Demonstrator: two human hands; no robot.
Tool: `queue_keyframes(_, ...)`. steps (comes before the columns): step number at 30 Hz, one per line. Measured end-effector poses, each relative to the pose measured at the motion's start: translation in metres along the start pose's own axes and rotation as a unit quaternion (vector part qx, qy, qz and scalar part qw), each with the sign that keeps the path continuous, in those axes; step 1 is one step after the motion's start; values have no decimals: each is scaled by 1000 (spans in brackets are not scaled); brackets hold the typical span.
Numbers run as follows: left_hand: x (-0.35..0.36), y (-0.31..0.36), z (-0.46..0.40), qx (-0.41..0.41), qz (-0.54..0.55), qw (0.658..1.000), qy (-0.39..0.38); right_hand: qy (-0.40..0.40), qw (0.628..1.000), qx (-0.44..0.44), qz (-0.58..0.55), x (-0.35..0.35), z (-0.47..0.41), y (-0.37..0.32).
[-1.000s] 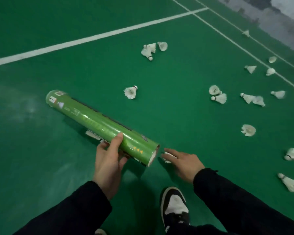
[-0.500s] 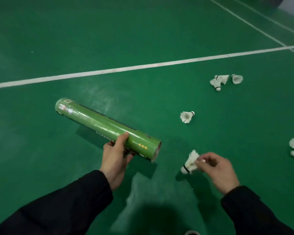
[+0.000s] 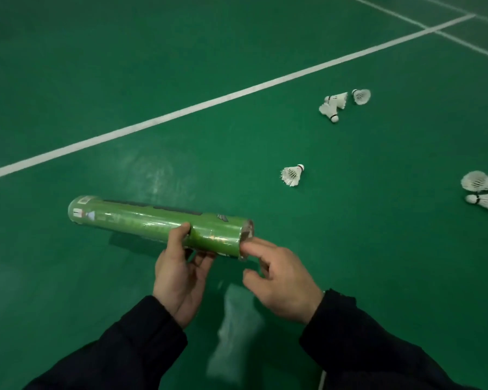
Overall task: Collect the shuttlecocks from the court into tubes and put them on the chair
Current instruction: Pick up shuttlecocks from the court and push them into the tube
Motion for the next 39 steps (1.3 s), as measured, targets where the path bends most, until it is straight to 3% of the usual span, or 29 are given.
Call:
queue_keyframes(5,2,-4,5,-5,-8,1000,27,-87,993,80,6,20,-17,0)
queue_keyframes(7,4,-9,4,1,-9,999,31,-113,985,114,-67,21,-24,4)
queue_keyframes(8,4,-9,1,6,-4,999,33,-107,981,117,-114,21,-25,5)
queue_keyframes(10,4,-7,-5,12,17,999,38,-20,983,92,-161,18,-21,7)
queue_keyframes(12,4,-4,-8,9,29,999,38,71,991,44,-106,14,-17,6)
queue_keyframes(13,2,-3,-8,4,31,999,38,74,995,31,-54,16,-18,4)
queue_keyframes(15,-3,0,-10,-7,24,999,41,-2,999,38,15,22,-26,-5)
queue_keyframes(18,-19,14,-20,3,34,997,72,-131,983,51,-120,32,-39,-12)
queue_keyframes(20,-34,27,-28,19,54,992,109,-79,959,67,-264,33,-50,-7)
queue_keyframes(22,-48,36,-29,29,62,987,144,45,943,133,-303,35,-70,17)
queue_keyframes(24,-56,36,-25,28,56,985,159,131,960,176,-174,40,-92,46)
queue_keyframes(25,-59,34,-22,23,49,986,160,133,973,170,-85,43,-102,56)
queue_keyframes(27,-62,30,-16,12,39,987,153,64,989,97,95,52,-123,68)
queue_keyframes(29,-64,26,-13,7,35,988,152,-21,965,41,256,61,-142,77)
queue_keyframes(31,-66,24,-12,6,32,987,160,-65,940,64,328,64,-154,82)
queue_keyframes(33,-69,24,-14,7,33,985,168,-36,963,113,242,57,-149,80)
queue_keyframes(35,-69,23,-17,5,29,986,166,22,982,184,-39,44,-125,70)
queue_keyframes(37,-66,19,-21,5,16,986,167,57,921,195,-332,27,-90,51)
queue_keyframes(38,-63,16,-22,4,9,986,169,69,899,172,-396,21,-72,43)
queue_keyframes(39,-59,12,-22,2,4,986,168,77,901,143,-403,17,-57,37)
Point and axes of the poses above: each hand's wrist, its own z-axis away from the middle knuckle, its own x-axis out of the palm, y = z × x, the point moved 2 cm from there along -z, towards the middle knuckle, and after that the axes turned 9 degrees about x, right-handed, at the moved point
